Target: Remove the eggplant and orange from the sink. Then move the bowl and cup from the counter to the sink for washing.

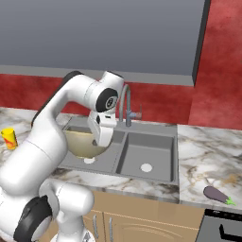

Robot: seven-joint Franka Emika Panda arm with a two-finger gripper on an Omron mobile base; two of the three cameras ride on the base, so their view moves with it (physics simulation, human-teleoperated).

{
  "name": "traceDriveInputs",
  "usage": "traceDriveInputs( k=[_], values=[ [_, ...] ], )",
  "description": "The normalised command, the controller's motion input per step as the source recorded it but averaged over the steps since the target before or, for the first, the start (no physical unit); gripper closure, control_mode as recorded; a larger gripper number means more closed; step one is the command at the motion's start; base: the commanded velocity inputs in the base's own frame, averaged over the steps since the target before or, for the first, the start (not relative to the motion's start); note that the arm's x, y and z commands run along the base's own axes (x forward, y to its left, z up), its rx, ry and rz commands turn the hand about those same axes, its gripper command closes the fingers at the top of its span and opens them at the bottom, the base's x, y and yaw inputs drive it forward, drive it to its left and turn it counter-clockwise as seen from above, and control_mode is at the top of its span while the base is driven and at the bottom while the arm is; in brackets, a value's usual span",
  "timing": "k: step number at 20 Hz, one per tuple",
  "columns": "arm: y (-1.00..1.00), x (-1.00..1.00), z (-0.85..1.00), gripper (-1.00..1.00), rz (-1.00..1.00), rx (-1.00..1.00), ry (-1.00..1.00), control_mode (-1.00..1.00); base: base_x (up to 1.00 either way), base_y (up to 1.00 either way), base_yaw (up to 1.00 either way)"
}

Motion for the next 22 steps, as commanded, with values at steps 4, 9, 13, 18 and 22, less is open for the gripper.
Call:
traceDriveInputs(
  k=[4, 9, 13, 18, 22],
  values=[
    [0.34, 0.28, 0.0, 1.0, 0.06, 0.0, 0.05, -1.0, 0.0, 0.0, 0.0],
    [0.33, 0.21, 0.0, 1.0, 0.07, 0.0, 0.01, -1.0, 0.0, 0.0, 0.0],
    [0.34, 0.19, -0.01, 1.0, 0.12, 0.0, 0.0, -1.0, 0.0, 0.0, 0.0],
    [0.35, 0.19, -0.04, 1.0, 0.13, 0.0, 0.0, -1.0, 0.0, 0.0, 0.0],
    [0.34, 0.23, -0.13, 1.0, 0.11, 0.0, 0.0, -1.0, 0.0, 0.0, 0.0]
  ],
)
